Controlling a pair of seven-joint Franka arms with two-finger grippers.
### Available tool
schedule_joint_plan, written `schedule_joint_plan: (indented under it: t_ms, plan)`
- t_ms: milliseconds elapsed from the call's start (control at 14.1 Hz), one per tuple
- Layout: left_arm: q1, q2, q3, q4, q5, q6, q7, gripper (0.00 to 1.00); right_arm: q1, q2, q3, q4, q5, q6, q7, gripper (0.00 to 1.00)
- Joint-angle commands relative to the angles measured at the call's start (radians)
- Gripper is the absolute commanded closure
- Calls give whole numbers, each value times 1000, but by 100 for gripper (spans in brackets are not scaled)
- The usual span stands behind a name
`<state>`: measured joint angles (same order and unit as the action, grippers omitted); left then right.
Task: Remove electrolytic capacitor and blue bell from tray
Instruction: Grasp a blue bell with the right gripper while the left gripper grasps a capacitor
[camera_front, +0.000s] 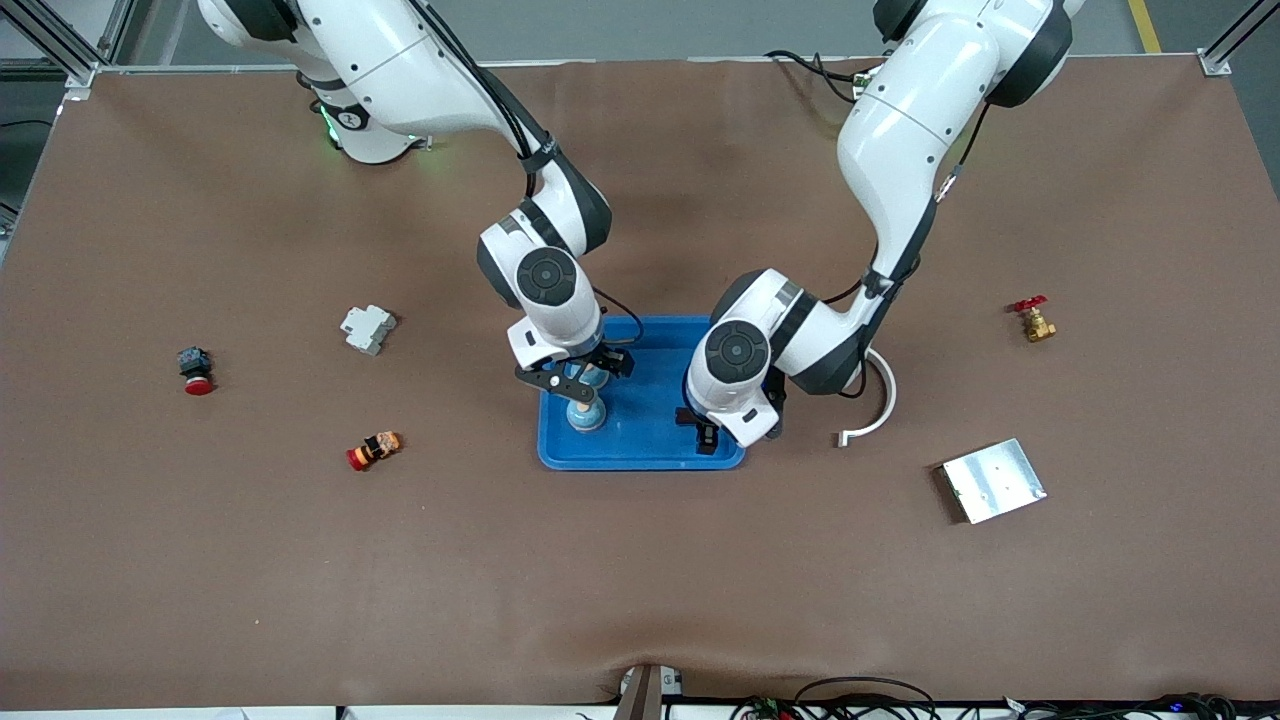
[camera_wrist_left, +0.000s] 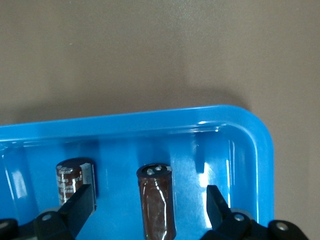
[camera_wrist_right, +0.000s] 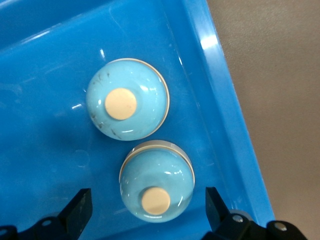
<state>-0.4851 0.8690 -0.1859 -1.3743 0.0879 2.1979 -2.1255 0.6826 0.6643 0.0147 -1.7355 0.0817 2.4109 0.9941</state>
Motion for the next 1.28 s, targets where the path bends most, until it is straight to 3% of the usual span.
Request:
schedule_joint_plan:
  t_ms: [0, 142, 284, 640, 782, 853, 924, 995, 1209]
  plan:
    - [-38, 31, 35, 37, 21, 20, -25, 0, 15, 15, -12, 17, 1, 7, 14, 0]
    - [-58, 42, 57, 37, 20, 42, -30, 0, 17, 20, -12, 17, 1, 8, 14, 2]
    - [-61, 56, 59, 37, 21, 63, -33, 0, 17, 27, -12, 17, 1, 28, 14, 21]
    - [-84, 61, 74, 38, 21, 69, -54, 0, 15, 26, -12, 17, 3, 24, 15, 78]
    - [-104, 58, 92, 38, 21, 69, -56, 0, 14, 5, -12, 16, 3, 1, 14, 92]
    - [-110, 56, 92, 38, 21, 69, -56, 10, 8, -8, -12, 17, 3, -24, 11, 97]
    - [-116, 54, 94, 38, 21, 69, -57, 37, 5, -20, -12, 17, 3, -42, 6, 100]
    - [-115, 48, 94, 37, 24, 68, -48, 99, 0, -46, -12, 17, 3, -65, 1, 100]
    - [-116, 47, 94, 37, 56, 60, -16, 100, -41, -119, -10, 17, 6, -157, -6, 100]
